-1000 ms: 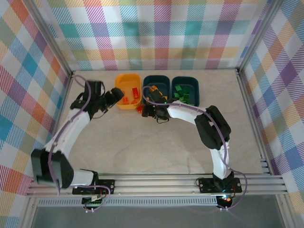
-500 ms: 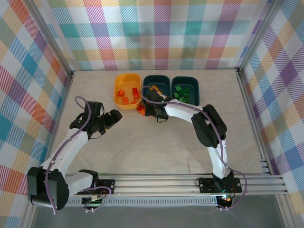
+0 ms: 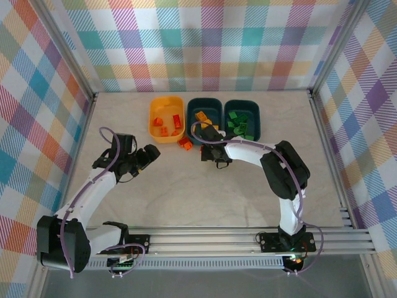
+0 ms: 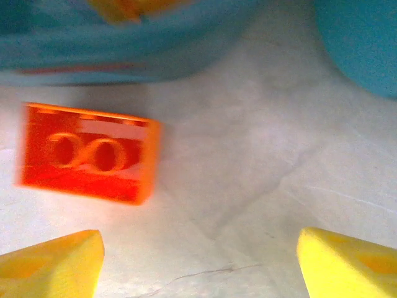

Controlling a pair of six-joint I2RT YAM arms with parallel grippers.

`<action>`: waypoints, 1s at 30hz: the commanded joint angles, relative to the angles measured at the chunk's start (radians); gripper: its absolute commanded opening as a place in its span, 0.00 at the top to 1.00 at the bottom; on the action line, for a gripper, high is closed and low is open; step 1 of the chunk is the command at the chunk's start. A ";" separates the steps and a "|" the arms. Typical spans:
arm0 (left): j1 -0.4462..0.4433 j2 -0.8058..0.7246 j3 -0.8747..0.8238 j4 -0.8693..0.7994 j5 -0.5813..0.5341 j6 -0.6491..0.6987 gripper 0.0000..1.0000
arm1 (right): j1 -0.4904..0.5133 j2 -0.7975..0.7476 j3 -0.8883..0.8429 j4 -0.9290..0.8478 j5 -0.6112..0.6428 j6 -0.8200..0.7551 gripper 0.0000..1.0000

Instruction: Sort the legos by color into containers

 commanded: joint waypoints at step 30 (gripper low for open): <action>-0.005 -0.020 -0.050 -0.022 -0.013 0.012 0.16 | 0.019 0.069 0.101 0.035 0.005 -0.003 0.57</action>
